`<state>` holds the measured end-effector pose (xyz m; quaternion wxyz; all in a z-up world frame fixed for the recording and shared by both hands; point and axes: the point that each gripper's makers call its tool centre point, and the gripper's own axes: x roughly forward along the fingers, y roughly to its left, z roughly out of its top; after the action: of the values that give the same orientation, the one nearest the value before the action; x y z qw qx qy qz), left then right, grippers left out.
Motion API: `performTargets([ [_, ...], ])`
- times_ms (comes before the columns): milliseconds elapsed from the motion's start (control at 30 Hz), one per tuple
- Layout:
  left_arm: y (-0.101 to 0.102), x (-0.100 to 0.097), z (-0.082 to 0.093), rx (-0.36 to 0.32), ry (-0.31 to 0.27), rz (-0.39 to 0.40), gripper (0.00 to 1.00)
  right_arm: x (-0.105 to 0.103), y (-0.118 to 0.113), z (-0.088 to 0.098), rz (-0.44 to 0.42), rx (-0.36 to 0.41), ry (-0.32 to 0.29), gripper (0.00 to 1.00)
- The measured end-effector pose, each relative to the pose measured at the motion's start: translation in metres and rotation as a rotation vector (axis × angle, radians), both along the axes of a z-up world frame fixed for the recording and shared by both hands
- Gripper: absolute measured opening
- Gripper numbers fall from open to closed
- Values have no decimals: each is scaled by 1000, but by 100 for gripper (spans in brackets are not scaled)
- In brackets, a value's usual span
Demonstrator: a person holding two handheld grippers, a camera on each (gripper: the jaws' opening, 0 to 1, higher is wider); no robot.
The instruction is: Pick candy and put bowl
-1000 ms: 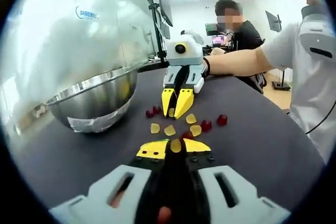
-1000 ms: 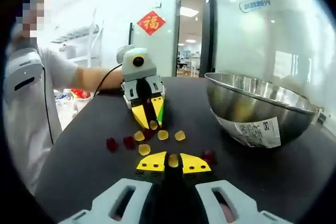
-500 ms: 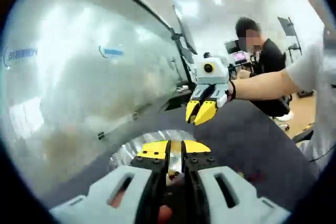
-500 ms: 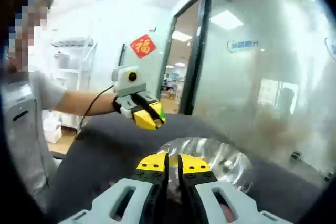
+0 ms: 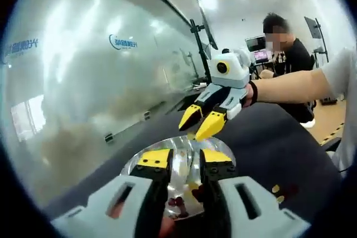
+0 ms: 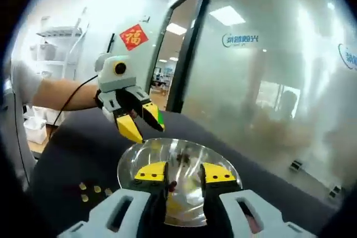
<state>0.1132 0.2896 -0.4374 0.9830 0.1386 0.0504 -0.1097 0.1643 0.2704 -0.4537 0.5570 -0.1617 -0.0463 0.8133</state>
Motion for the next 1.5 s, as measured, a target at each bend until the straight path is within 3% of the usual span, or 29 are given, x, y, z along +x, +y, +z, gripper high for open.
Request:
performTargets([
  [267, -5, -10, 5, 11, -18, -15, 17, -8, -10, 14, 18, 36, 17, 19],
  [433, -31, -62, 5, 23, -63, -98, 16, -28, -65, 8, 104, 91, 39, 19],
  [500, -44, -98, -20, 58, -17, -156, 16, -32, -98, -15, 131, 66, 42, 19],
  [533, -45, -110, -34, 61, 17, -161, 16, -29, -117, -41, 130, 5, 27, 19],
  [633, -34, -131, -79, 84, 127, -136, 16, -11, -145, -96, 77, -127, 14, 18],
  [667, -25, -133, -92, 45, 148, -107, 16, -6, -150, -108, 61, -160, 23, 18],
  [733, -16, -131, -102, -4, 159, -85, 16, 0, -153, -119, 41, -180, 49, 18],
  [1033, -16, -94, -140, -19, 231, -93, 11, -6, -137, -129, 58, -204, 60, 17],
  [1067, -20, -90, -138, -38, 222, -109, 9, -7, -133, -129, 62, -208, 65, 17],
  [1200, -32, -67, -138, 5, 204, -147, 9, -19, -114, -130, 79, -217, 73, 17],
  [1300, -44, -53, -139, -17, 203, -188, 9, -29, -98, -130, 86, -216, 82, 17],
  [1500, -58, -41, -139, -20, 206, -232, 9, -46, -76, -131, 78, -205, 80, 14],
])
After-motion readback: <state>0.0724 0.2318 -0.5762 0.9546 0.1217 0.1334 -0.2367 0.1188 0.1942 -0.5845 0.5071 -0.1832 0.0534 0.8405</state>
